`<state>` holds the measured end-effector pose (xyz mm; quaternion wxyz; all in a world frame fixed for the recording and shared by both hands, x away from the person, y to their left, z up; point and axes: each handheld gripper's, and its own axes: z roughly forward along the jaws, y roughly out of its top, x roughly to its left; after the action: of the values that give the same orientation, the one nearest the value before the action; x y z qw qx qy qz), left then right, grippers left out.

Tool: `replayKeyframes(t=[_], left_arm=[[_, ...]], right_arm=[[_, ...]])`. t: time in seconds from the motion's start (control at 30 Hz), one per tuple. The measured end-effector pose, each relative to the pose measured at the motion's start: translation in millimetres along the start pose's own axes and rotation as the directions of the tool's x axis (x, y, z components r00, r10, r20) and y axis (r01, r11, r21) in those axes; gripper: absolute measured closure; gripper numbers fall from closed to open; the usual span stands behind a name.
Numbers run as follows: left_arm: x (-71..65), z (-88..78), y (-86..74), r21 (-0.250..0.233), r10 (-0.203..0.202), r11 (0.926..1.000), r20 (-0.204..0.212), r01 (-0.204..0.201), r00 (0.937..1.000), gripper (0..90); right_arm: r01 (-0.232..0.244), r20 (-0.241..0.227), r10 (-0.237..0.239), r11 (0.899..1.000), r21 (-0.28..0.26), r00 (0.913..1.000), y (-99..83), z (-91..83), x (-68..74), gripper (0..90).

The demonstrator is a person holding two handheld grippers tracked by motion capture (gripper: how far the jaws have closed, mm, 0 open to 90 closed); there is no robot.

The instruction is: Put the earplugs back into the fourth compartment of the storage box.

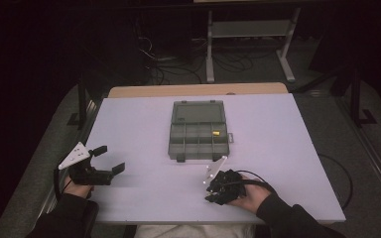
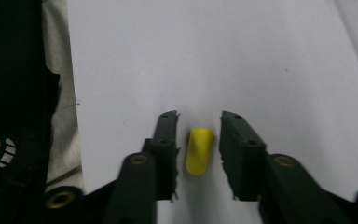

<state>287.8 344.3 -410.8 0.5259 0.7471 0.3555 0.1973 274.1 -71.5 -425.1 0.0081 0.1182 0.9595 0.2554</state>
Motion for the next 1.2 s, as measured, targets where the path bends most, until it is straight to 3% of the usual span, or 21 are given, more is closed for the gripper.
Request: replayKeyframes(t=[0.1,0.33,0.7,1.2], left_arm=[[0.0,0.1,0.0,0.000,0.000,1.0000,0.000,0.000,1.0000,0.0],[0.0,0.1,0.0,-0.001,-0.002,1.0000,0.001,0.002,1.0000,0.0],[0.1,0.2,-0.1,0.000,-0.001,1.0000,-0.002,0.001,1.0000,0.0],[0.3,0.2,-0.2,0.003,-0.001,1.0000,-0.002,0.001,1.0000,0.0]], right_arm=[[-0.005,-0.004,0.005,1.000,0.018,1.0000,0.1,2.0,0.0,77.2],[-0.009,-0.003,0.010,1.000,0.015,1.0000,1.7,-0.2,-0.4,78.6],[-0.009,0.024,0.010,1.000,-0.026,0.9997,8.5,-17.8,-3.7,78.6],[0.033,0.053,-0.030,0.998,-0.056,0.9982,29.7,-42.5,-12.5,78.6]])
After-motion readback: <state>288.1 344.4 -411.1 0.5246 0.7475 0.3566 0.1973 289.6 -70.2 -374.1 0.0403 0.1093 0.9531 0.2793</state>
